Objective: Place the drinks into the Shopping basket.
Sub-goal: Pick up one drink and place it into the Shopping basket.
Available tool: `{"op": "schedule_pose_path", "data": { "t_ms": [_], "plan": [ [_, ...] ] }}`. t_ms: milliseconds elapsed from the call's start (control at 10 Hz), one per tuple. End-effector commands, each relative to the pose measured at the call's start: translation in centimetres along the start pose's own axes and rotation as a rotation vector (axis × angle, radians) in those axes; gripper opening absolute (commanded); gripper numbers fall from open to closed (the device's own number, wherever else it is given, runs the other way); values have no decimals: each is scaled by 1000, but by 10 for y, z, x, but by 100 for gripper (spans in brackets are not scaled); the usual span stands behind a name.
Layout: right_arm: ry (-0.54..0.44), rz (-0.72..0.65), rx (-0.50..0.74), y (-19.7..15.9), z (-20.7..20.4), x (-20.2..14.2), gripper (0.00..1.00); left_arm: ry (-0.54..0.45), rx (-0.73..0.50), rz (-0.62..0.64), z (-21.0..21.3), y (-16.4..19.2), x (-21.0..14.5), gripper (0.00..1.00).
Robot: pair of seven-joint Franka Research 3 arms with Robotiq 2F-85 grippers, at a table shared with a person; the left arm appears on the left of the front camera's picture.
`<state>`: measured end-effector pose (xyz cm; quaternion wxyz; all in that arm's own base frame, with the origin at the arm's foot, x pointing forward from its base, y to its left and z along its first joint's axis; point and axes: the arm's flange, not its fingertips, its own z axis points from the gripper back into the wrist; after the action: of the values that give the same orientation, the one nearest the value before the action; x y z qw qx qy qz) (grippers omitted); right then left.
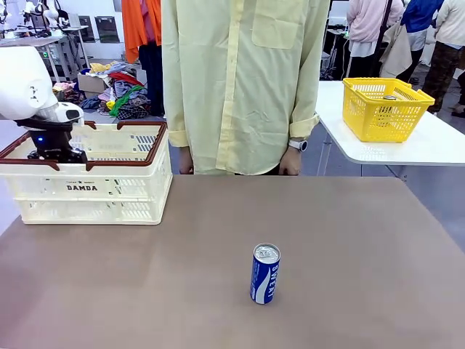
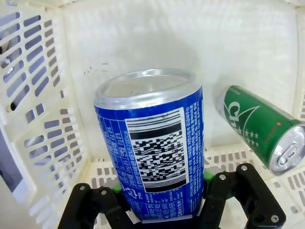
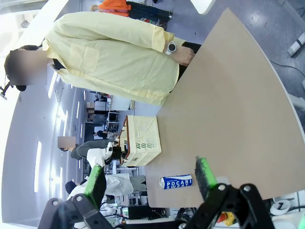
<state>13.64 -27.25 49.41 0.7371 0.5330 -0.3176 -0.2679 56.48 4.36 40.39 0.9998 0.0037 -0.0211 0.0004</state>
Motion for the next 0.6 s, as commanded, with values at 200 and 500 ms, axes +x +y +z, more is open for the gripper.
{"op": "schedule_pose_path", "data": {
  "t_ms": [200, 500],
  "plan": [
    [-12, 26, 19, 1, 2, 0, 100, 4, 45, 49, 5, -4, 4, 100],
    [-12, 26, 19, 1, 2, 0, 100, -16, 92, 68, 11, -5, 4, 100]
  ]
}}
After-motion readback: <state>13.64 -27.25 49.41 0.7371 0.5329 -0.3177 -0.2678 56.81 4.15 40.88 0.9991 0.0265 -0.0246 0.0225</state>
